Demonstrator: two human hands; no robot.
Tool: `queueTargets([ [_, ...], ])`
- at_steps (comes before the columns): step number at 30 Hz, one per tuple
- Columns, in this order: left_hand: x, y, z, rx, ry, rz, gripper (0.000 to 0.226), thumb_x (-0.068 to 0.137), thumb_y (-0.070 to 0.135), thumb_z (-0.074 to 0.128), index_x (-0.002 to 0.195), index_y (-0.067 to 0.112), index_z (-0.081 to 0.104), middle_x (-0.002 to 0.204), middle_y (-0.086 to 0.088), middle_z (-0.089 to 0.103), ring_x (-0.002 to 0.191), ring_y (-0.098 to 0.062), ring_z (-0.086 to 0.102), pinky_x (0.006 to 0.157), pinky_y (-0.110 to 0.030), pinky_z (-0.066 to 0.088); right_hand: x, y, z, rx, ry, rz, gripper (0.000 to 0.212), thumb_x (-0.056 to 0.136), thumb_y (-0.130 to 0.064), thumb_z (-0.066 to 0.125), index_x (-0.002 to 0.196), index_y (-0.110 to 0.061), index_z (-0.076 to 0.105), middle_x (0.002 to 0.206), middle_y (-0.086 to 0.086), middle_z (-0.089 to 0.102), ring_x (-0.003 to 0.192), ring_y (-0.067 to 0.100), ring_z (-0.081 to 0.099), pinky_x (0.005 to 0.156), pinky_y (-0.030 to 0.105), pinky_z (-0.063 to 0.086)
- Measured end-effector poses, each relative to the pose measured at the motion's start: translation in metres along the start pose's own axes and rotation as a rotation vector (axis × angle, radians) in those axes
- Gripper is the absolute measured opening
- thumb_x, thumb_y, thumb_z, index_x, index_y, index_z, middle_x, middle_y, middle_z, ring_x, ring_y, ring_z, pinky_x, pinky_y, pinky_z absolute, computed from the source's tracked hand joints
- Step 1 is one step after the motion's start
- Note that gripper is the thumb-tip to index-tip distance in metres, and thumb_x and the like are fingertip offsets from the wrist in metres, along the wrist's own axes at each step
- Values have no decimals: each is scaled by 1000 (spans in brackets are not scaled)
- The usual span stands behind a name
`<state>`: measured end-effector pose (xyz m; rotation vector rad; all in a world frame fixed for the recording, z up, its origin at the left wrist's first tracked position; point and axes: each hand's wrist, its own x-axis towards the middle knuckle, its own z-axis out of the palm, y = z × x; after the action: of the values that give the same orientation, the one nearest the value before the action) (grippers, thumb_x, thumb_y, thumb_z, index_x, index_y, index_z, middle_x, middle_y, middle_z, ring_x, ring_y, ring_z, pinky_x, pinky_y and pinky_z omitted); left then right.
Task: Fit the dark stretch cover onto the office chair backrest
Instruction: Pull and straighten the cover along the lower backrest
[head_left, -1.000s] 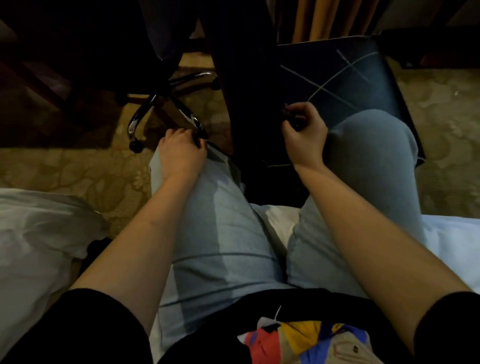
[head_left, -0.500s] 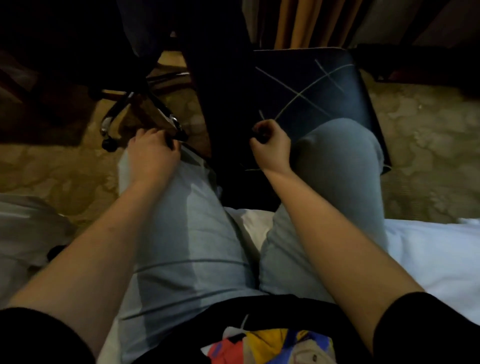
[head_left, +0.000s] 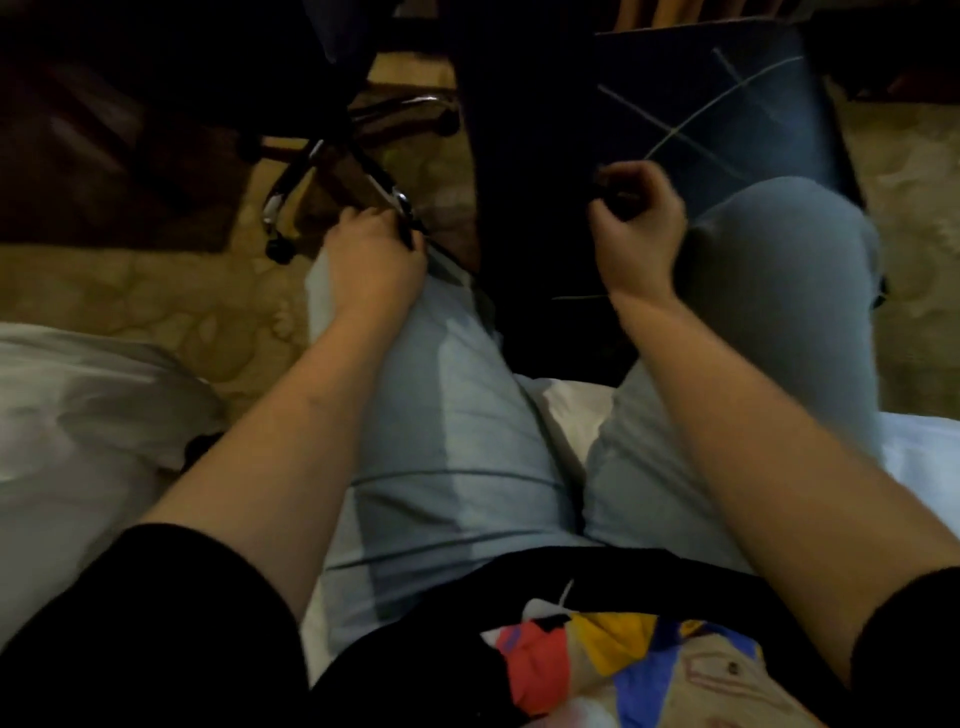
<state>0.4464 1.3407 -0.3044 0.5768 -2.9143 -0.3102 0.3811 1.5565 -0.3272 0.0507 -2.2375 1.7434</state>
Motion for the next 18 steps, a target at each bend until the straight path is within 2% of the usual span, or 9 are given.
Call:
queueTargets([
  [3, 1, -1, 2, 18, -7, -6, 37, 93, 34, 45, 108, 10, 68, 112, -11, 65, 112, -31, 49, 96, -41, 39, -2, -9, -3, 44, 47, -83, 21, 78, -3, 58, 93, -17, 58, 88, -18, 59, 85, -10, 58, 80, 14, 46],
  [6, 3, -1, 3, 18, -11, -10, 36, 94, 35, 45, 110, 12, 67, 114, -9, 64, 115, -29, 48, 98, -40, 35, -3, -9, -1, 25, 25, -107, 20, 80, -5, 58, 95, -17, 60, 89, -16, 60, 85, -9, 58, 81, 14, 46],
  [10, 3, -1, 3, 20, -5, 8, 35, 94, 34, 45, 111, 12, 67, 114, -9, 64, 114, -29, 48, 97, -40, 35, -2, 6, 4, -70, -98, 36, 18, 80, -1, 61, 97, -5, 64, 91, -4, 61, 81, -4, 57, 78, 8, 43],
  [12, 4, -1, 2, 9, -10, 14, 35, 93, 33, 46, 110, 11, 67, 112, -10, 64, 112, -29, 48, 96, -41, 36, -2, 14, 9, -149, -212, 167, 20, 80, 1, 63, 99, -4, 64, 93, 0, 62, 89, 8, 59, 81, 13, 44],
  [14, 3, -1, 0, 13, -26, 17, 34, 94, 33, 46, 111, 11, 66, 113, -10, 64, 113, -30, 48, 97, -42, 36, -3, 19, 14, -183, -277, 247, 21, 79, 2, 64, 99, -4, 65, 94, 3, 63, 93, 13, 58, 84, 22, 46],
  [16, 2, 1, -3, 26, -35, 18, 34, 94, 33, 46, 112, 11, 65, 114, -10, 63, 113, -30, 47, 97, -41, 36, -4, 19, 16, -176, -266, 266, 21, 79, 1, 65, 98, -5, 65, 92, 2, 63, 91, 12, 58, 83, 24, 46],
  [18, 0, 1, -4, 28, -36, 14, 34, 95, 32, 46, 114, 11, 65, 113, -10, 63, 112, -29, 48, 96, -40, 36, -5, 15, 15, -154, -210, 250, 20, 78, 0, 65, 97, -8, 66, 92, 3, 65, 87, 9, 58, 79, 17, 45],
])
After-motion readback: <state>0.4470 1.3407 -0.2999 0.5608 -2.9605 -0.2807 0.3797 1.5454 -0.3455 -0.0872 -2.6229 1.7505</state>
